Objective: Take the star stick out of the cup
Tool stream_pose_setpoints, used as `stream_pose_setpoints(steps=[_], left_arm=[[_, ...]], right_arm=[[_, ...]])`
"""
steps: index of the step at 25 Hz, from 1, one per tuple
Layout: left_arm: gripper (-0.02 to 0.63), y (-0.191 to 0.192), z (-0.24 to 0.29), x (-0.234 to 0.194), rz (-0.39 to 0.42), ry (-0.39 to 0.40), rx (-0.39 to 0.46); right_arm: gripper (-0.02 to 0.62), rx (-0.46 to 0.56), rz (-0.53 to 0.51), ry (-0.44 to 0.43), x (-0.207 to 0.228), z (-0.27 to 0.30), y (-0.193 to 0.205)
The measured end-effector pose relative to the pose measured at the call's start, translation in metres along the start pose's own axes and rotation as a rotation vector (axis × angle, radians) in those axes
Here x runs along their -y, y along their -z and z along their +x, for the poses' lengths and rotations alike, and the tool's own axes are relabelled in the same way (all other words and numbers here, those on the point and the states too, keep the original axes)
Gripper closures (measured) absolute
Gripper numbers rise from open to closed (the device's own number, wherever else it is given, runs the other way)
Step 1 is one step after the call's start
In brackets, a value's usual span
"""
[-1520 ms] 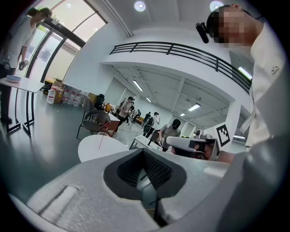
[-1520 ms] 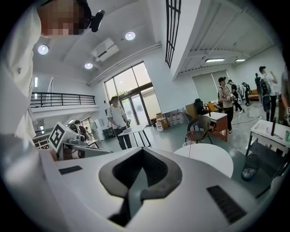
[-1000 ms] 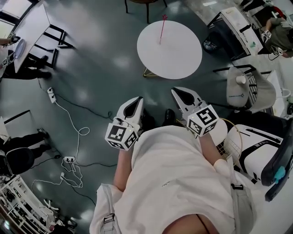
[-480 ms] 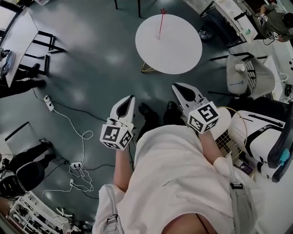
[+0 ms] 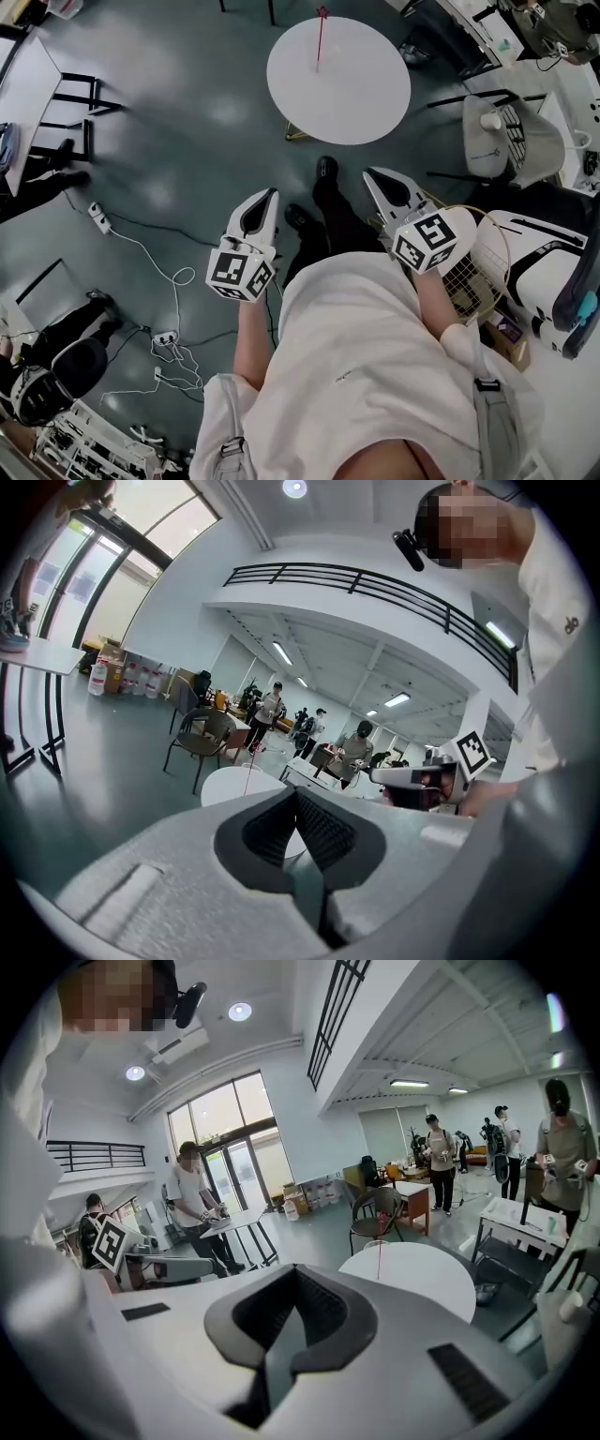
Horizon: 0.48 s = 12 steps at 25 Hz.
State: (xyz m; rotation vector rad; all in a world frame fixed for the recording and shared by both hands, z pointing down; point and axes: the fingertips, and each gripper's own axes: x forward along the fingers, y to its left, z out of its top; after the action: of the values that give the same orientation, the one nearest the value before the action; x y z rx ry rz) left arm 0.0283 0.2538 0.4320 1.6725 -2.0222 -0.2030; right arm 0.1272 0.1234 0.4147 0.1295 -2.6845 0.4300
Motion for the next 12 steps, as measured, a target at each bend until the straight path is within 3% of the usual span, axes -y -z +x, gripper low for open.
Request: stream_pose_setpoints(steps=[12], left_arm=[[0.595, -0.045, 0.045, 0.000, 0.028, -0.025, 0.009]], right_arm=[[0.589, 0.080, 0.001, -0.077, 0.041, 0.046, -0.057]])
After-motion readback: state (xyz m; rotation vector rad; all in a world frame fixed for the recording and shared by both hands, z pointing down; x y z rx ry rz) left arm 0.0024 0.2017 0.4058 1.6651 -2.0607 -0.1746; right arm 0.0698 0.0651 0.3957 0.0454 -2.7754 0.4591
